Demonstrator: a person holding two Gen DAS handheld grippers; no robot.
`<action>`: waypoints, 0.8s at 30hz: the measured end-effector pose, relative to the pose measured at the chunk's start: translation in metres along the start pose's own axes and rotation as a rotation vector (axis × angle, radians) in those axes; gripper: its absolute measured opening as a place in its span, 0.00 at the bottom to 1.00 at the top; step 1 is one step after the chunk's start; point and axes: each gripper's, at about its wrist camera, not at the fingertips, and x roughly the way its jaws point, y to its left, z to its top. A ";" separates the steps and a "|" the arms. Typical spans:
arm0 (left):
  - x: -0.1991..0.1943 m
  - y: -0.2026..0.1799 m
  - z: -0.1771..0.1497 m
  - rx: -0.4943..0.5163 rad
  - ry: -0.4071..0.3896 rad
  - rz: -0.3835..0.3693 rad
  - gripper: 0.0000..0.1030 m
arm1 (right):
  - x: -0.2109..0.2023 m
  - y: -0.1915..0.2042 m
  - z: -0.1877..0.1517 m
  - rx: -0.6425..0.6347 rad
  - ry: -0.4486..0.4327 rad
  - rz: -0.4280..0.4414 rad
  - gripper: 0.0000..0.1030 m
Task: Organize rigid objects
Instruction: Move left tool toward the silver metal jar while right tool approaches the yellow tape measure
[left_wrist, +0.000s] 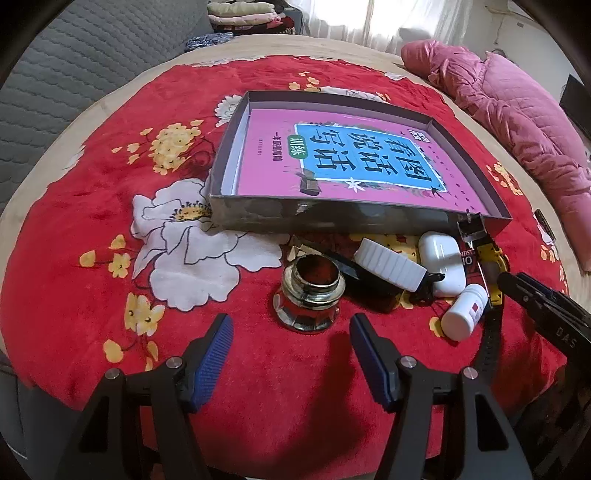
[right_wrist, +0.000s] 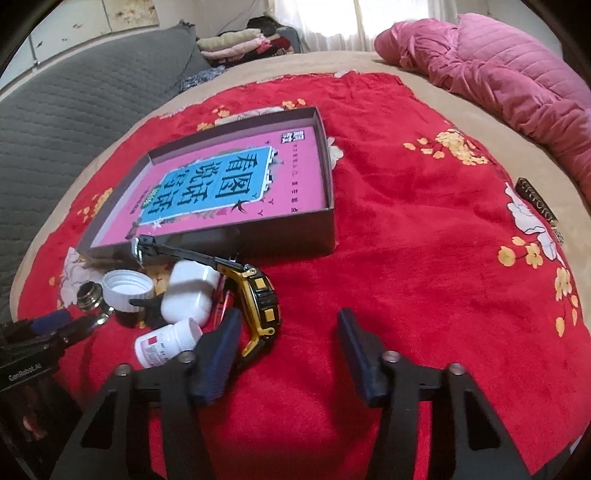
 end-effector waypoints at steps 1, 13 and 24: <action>0.001 0.000 0.001 0.001 -0.001 -0.002 0.63 | 0.001 0.001 0.001 -0.007 -0.003 -0.001 0.50; 0.013 0.004 0.005 -0.004 -0.001 0.001 0.63 | 0.016 0.009 0.003 -0.070 0.011 0.054 0.26; 0.022 0.012 0.010 -0.017 -0.015 -0.044 0.60 | 0.026 0.009 0.007 -0.073 0.010 0.088 0.24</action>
